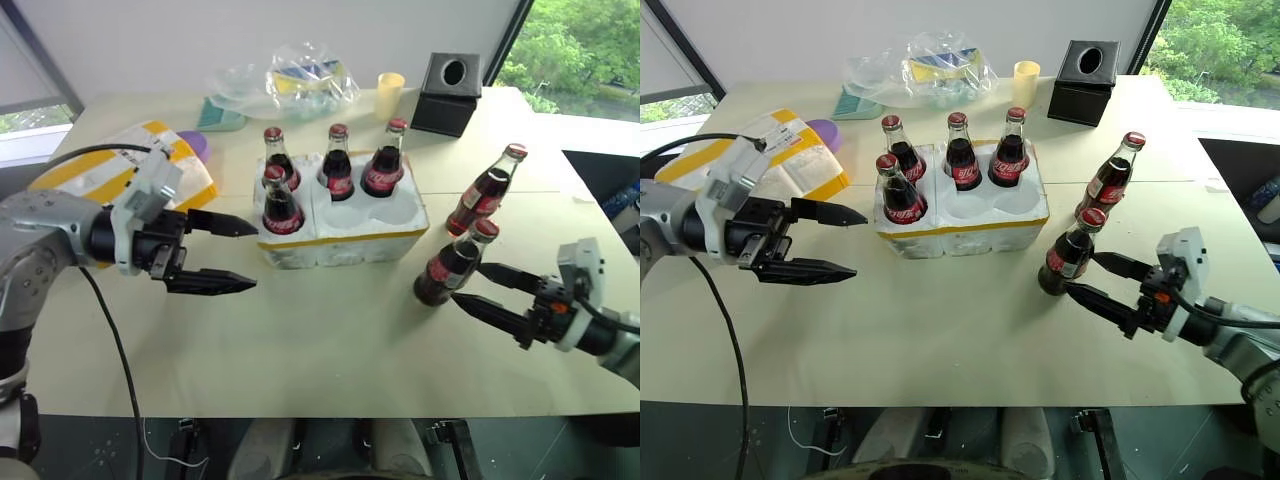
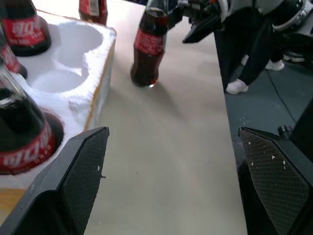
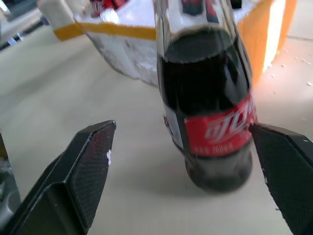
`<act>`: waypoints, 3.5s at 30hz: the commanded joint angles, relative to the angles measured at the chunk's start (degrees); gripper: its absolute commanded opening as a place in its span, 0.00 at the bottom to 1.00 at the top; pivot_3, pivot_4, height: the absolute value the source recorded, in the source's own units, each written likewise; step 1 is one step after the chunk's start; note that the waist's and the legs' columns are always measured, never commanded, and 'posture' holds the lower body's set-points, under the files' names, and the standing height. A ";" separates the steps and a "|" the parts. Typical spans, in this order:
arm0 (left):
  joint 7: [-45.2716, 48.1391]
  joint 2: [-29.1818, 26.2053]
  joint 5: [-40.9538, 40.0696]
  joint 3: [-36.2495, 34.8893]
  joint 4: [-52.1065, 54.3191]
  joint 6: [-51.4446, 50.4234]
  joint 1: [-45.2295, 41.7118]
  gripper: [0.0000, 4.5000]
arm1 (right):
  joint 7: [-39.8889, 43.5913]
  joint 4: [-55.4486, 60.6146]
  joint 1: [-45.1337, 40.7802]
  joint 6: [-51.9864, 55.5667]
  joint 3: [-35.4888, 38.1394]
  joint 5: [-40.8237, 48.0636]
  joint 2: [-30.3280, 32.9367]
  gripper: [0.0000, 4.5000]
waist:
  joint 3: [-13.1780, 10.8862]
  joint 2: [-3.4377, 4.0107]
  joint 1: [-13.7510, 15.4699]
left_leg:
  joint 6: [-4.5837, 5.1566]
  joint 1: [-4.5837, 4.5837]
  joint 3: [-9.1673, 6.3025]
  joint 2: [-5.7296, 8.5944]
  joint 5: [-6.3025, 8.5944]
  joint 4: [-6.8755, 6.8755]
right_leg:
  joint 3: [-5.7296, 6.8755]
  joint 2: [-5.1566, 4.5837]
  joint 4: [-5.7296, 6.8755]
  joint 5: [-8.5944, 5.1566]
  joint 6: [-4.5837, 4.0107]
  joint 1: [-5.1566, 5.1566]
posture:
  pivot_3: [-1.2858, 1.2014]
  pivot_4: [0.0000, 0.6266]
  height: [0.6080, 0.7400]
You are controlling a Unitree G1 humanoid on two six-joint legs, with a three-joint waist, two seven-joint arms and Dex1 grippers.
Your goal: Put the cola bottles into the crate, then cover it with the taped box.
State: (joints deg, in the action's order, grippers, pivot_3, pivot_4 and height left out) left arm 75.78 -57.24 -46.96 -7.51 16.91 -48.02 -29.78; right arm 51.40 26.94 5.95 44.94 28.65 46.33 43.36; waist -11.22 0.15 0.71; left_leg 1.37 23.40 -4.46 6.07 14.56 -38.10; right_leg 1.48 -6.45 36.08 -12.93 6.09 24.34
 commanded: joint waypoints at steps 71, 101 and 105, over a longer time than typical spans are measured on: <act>-8.02 0.52 -1.66 -5.28 2.63 2.07 2.27 1.00 | -8.45 -26.64 -47.35 -12.39 -32.31 -15.10 -18.59 0.56 | -0.07 -0.01 -1.15 | -0.21 0.11 -0.02 0.06 -0.13 0.23 | -0.02 0.06 0.06 0.08 0.11 0.28 | 0.52 0.24 1.00; -7.70 1.35 -1.55 -2.19 -1.59 2.95 -1.89 1.00 | -28.11 -3.57 -17.80 4.21 0.18 -9.31 -10.32 1.00 | -0.04 -0.03 -0.22 | -0.12 0.09 -0.04 0.05 -0.08 0.21 | -0.05 0.07 0.05 0.08 0.10 0.21 | 0.52 0.24 1.00; -7.03 2.31 -0.82 -0.76 -2.36 3.37 -3.17 1.00 | -33.71 -7.65 -18.82 0.30 1.15 -12.97 -12.58 1.00 | -0.03 -0.01 -0.17 | -0.13 0.07 -0.02 0.03 -0.09 0.21 | -0.07 0.09 0.06 0.07 0.10 0.22 | 0.52 0.24 1.00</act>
State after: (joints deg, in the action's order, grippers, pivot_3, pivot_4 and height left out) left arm 68.25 -54.97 -47.94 -8.23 14.54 -45.65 -31.88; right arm 19.59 19.63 -11.85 47.78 28.34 34.71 31.00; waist -11.25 0.14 0.54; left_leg 1.25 23.46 -4.49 6.11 14.48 -37.88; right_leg 1.41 -6.36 36.14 -12.86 6.18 24.55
